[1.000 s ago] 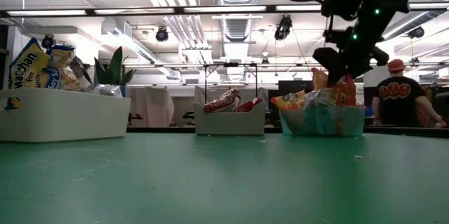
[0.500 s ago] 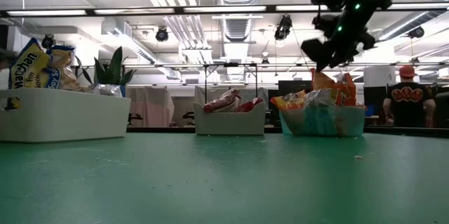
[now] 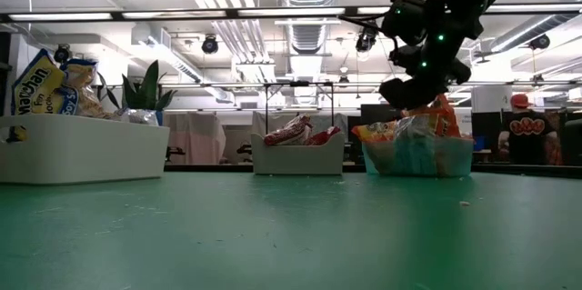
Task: Sort Maruchan noodles
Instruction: Put the orange noodle pack into the green bin, then return to Home Position
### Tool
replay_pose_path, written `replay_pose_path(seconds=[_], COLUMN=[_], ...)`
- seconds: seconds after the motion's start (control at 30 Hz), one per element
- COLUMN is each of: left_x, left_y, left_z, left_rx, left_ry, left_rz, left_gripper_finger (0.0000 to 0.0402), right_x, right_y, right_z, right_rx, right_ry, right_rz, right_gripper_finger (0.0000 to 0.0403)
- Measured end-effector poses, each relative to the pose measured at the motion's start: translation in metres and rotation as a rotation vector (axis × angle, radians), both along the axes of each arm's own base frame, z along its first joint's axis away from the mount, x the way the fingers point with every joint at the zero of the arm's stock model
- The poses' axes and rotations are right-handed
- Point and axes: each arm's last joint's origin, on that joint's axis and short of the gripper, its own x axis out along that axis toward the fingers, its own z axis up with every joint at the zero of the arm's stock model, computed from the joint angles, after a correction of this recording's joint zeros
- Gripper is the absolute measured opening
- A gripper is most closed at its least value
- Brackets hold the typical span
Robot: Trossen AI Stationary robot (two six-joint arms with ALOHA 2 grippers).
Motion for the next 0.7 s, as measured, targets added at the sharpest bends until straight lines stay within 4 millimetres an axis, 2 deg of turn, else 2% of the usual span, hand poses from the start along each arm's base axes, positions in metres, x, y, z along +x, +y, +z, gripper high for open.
replay_pose_path(seconds=[0.1, 0.3, 0.4, 0.63, 0.7], left_x=[0.000, -0.005, -0.010, -0.036, -0.046], left_y=[0.000, 0.001, 0.003, 0.008, 0.011], left_z=[0.000, 0.000, -0.001, 0.004, 0.005], left_rx=[0.000, 0.010, 0.004, -0.091, -0.114], left_ry=[0.000, 0.025, 0.060, 0.052, 0.014], left_rz=[0.000, 0.000, 0.003, 0.020, 0.018], left_gripper_finger=[0.0077, 0.0077, 0.0077, 0.0077, 0.0077], right_x=[0.003, 0.004, 0.002, -0.014, -0.020], right_y=[0.001, 0.011, 0.013, 0.026, 0.033], right_z=[0.007, 0.042, 0.066, 0.093, 0.094], right_rx=[-0.002, -0.028, -0.070, -0.070, -0.047], right_ry=[-0.013, -0.076, -0.145, -0.207, -0.235], right_rz=[0.016, 0.093, 0.102, 0.140, 0.183], right_gripper_finger=[0.0061, 0.0060, 0.0067, 0.0075, 0.0072])
